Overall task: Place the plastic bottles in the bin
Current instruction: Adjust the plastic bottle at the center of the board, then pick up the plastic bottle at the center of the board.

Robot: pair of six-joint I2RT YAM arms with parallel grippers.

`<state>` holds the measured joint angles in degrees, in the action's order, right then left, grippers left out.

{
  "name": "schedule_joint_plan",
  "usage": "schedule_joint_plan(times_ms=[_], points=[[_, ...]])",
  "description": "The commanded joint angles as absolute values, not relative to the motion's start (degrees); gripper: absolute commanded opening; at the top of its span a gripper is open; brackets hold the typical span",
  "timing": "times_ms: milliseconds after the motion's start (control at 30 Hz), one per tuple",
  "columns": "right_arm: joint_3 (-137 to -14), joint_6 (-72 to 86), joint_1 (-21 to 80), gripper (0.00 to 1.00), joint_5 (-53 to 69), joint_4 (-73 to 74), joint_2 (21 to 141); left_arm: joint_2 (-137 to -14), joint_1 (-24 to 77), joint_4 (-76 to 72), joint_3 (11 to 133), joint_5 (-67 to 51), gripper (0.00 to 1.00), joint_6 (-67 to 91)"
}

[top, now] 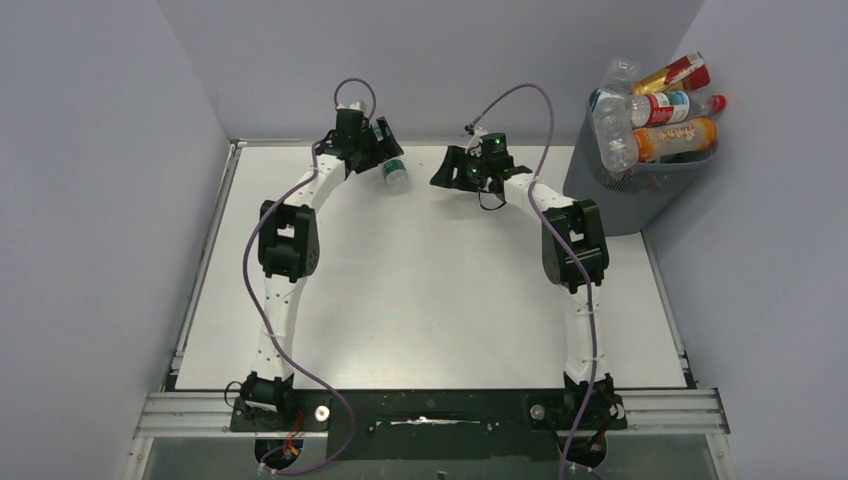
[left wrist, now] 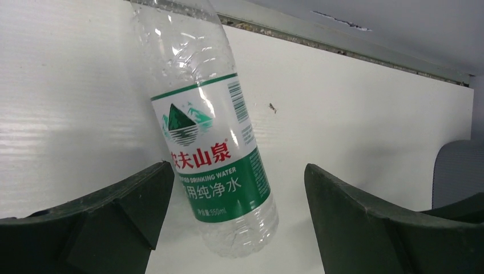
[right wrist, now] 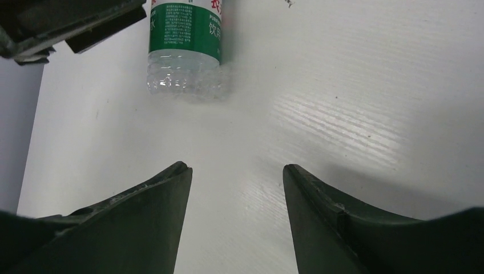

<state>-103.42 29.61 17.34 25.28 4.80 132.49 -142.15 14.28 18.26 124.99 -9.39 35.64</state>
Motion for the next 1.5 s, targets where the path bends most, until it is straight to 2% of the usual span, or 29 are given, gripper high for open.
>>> schedule_joint_plan(times_ms=[0, 567, 967, 1133, 1467], points=[[-101.7, 29.9, 17.6, 0.61, 26.0, -0.1, 125.2, -145.7, 14.7, 20.9, 133.6, -7.5, 0.86, 34.8], [-96.8, 31.1, 17.6, 0.61, 29.4, -4.5, 124.1, -151.4, 15.3, 24.5, 136.5, -3.1, 0.86, 34.1], [-94.6, 31.2, 18.0, 0.61, 30.5, -5.1, 122.3, -145.4, 15.7, 23.1, 127.4, -4.1, 0.53, 32.5], [-94.5, 28.9, 19.0, 0.62, 29.4, -1.5, 120.1, -139.6, 16.2, 22.1, 121.3, -5.3, 0.51, 30.3], [-98.2, 18.5, 20.7, 0.66, 17.9, 17.7, 111.8, -125.7, 17.6, 15.1, 103.7, -10.2, 0.51, 28.7]])
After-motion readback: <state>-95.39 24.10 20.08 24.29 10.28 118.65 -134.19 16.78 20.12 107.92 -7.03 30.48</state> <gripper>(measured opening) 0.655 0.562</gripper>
